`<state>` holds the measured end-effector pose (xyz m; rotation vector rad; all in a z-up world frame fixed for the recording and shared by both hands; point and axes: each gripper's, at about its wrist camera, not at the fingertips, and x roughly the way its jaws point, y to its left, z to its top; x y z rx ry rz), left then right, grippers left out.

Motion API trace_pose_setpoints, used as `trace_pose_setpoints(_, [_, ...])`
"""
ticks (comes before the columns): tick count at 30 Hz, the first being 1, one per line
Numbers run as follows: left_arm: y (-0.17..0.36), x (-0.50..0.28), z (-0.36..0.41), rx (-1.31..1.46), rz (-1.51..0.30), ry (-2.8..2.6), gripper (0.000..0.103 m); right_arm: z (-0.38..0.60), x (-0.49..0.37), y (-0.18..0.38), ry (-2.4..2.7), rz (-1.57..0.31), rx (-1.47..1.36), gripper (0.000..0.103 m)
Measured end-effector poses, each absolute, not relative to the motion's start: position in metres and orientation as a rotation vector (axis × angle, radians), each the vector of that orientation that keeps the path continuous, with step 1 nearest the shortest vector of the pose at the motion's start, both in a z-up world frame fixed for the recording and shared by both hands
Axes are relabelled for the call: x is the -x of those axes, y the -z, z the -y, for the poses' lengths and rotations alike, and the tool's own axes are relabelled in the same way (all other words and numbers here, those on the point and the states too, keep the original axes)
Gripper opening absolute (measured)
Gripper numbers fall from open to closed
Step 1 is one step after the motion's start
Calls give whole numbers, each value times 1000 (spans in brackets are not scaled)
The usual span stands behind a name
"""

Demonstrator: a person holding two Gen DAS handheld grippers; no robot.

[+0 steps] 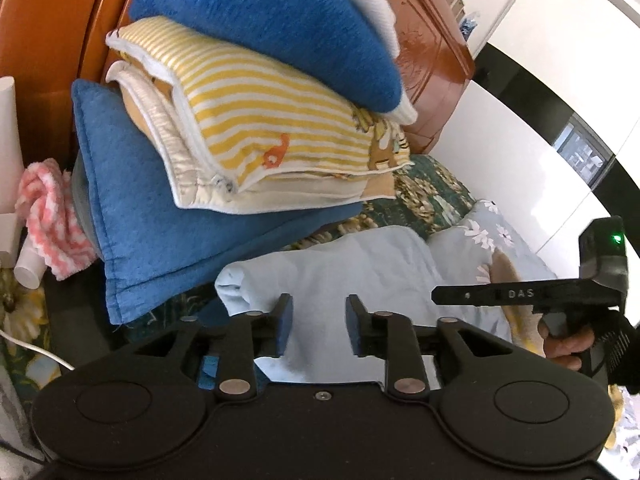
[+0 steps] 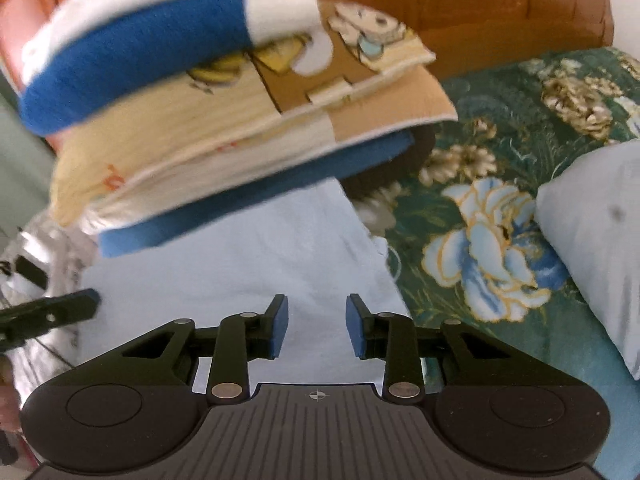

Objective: Fold clothes

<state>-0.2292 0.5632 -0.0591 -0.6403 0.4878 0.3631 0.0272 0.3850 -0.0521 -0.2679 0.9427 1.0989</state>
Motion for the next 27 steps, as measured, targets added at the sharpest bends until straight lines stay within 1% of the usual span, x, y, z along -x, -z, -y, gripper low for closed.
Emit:
trace_pose_setpoints(4, [47,235,-553,620,-487,-355,41,-363,-7,42,-1093,-930,229,29])
trace_pose_setpoints(5, [44,236,-550,618,-486,-354,44,-356,-1,42,-1089,-931,221,31])
trace_pose_setpoints(7, [42,240,-543,628,-487,-355,56,-344,10,45,-1080,-940,203,40])
trace_pose_setpoints(11, [41,246,-530,658,-505,-359,65,-318,27,59,-1073,-1000,141,47])
trace_pose_setpoints(12, [41,247,-526,664,-512,-366,69,-312,31,62,-1071,-1012,116,50])
trace_pose_setpoints(13, [41,248,-522,668,-519,-372,74,-304,33,65,-1067,-1020,91,55])
trace_pose_setpoints(14, [40,249,-516,665,-525,-379,76,-298,36,67,-1066,-1028,73,59])
trace_pose_setpoints(15, [40,249,-510,663,-532,-386,80,-291,40,69,-1071,-1034,65,67])
trace_pose_setpoints(16, [40,249,-504,660,-539,-392,85,-284,43,70,-1075,-1032,64,72])
trace_pose_setpoints(17, [40,249,-498,655,-549,-393,87,-277,47,70,-1079,-1025,67,75])
trace_pose_setpoints(19, [39,247,-481,635,-555,-401,93,-258,55,70,-1076,-1013,66,84])
trace_pose_setpoints(21, [37,244,-460,612,-558,-406,96,-235,61,69,-1055,-1002,53,90])
trace_pose_setpoints(23, [37,240,-440,605,-577,-402,98,-210,65,70,-1031,-1000,41,91])
trace_pose_setpoints(24, [37,238,-429,605,-589,-401,101,-195,66,70,-1016,-1000,33,93])
trace_pose_setpoints(25, [37,235,-418,611,-601,-400,101,-178,67,71,-997,-995,24,96])
trace_pose_setpoints(27, [40,229,-395,604,-623,-391,101,-145,70,72,-958,-979,9,98])
